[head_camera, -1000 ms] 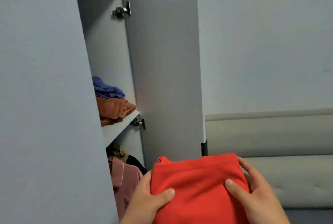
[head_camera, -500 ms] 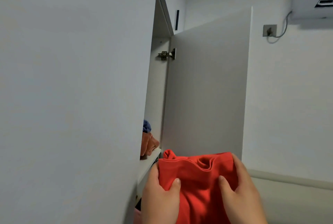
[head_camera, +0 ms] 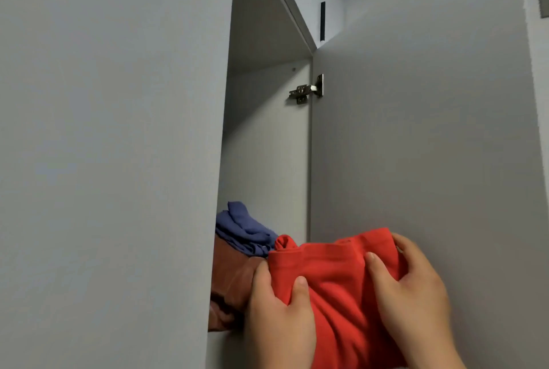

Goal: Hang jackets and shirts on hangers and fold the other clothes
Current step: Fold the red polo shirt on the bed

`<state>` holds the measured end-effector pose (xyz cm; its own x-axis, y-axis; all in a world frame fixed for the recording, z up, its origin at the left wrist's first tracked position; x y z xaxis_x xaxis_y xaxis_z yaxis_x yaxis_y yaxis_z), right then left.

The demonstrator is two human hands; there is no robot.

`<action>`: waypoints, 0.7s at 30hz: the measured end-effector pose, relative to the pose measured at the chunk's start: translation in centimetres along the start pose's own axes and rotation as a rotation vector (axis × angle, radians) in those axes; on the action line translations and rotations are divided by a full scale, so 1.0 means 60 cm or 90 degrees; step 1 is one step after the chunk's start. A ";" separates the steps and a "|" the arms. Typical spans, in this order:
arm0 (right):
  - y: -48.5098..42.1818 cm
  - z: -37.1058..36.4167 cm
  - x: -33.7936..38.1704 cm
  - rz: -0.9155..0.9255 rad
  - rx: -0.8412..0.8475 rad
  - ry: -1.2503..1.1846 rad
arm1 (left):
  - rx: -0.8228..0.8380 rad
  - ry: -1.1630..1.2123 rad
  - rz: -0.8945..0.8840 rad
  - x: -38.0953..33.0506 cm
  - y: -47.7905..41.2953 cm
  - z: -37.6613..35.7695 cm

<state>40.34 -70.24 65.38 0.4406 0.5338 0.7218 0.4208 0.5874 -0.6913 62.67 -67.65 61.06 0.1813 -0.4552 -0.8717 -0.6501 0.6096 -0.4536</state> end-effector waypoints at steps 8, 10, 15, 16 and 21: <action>-0.099 -0.153 -0.057 -0.078 0.137 -0.142 | -0.040 -0.107 -0.032 0.003 -0.107 -0.001; -0.108 -0.180 -0.047 -0.083 0.181 -0.182 | -0.129 -0.093 -0.059 -0.011 -0.119 0.009; -0.137 -0.266 0.034 0.021 0.292 -0.192 | -0.285 -0.086 -0.043 -0.054 -0.163 0.026; -0.149 -0.284 0.054 0.051 0.299 -0.192 | -0.302 -0.094 -0.064 -0.064 -0.177 0.029; -0.211 -0.410 0.109 0.194 0.387 -0.081 | -0.320 -0.307 -0.008 -0.080 -0.296 0.004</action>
<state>57.37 -89.15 78.00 0.3567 0.7742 0.5228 -0.2422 0.6171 -0.7486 73.55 -76.14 73.25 0.4226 -0.0497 -0.9049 -0.8876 0.1790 -0.4244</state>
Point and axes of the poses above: each hand's wrist, its own y-axis away from the middle knuckle, its own z-axis out of the back of the hand, x = y × z, the point moved 8 cm from there along -y, towards the middle knuckle, and after that the axes turned 2 degrees about -x, right-handed, at the moved point
